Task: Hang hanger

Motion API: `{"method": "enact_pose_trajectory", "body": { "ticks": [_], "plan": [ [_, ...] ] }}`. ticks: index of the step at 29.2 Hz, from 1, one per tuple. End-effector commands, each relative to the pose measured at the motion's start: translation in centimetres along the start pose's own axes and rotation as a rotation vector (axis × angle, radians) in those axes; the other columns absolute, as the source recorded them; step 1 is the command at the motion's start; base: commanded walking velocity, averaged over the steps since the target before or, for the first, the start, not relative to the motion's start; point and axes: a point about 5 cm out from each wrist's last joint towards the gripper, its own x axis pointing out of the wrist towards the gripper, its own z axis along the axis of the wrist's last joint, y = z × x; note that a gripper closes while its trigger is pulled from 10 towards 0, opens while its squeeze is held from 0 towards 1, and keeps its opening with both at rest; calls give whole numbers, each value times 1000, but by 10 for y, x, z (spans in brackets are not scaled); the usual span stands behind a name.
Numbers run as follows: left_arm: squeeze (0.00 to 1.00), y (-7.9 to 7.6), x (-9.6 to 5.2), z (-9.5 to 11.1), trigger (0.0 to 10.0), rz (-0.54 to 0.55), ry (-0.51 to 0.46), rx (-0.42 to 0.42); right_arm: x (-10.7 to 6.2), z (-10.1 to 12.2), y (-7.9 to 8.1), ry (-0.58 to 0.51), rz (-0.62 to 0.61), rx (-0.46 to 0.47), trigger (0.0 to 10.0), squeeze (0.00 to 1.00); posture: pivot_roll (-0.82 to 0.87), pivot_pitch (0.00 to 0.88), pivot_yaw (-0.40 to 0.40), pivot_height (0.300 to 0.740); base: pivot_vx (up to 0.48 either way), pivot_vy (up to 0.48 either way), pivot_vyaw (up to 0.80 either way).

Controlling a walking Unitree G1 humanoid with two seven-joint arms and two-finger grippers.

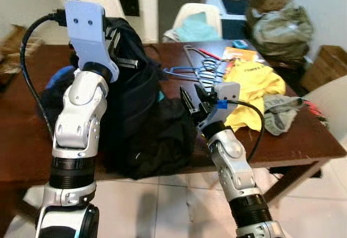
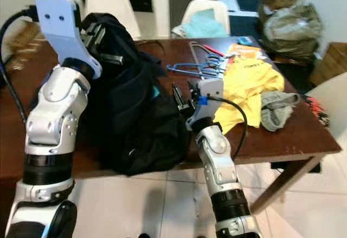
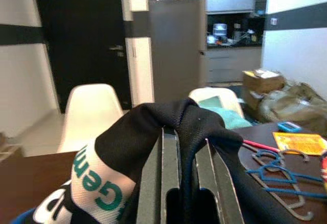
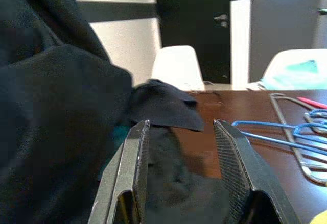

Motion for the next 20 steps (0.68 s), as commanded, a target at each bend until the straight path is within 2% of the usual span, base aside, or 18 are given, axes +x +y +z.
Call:
{"method": "enact_pose_trajectory", "body": {
  "ticks": [1,20],
  "plan": [
    [0,-4,0,5,10000,-18,-17,-9,-1,3,-3,-10,-15,2,10000,0,14,90,-11,740,-255,0,0],
    [0,-2,-2,5,10000,-19,-11,-8,-2,4,-3,-5,-15,0,10000,0,12,95,-15,740,0,0,0]
  ]
}}
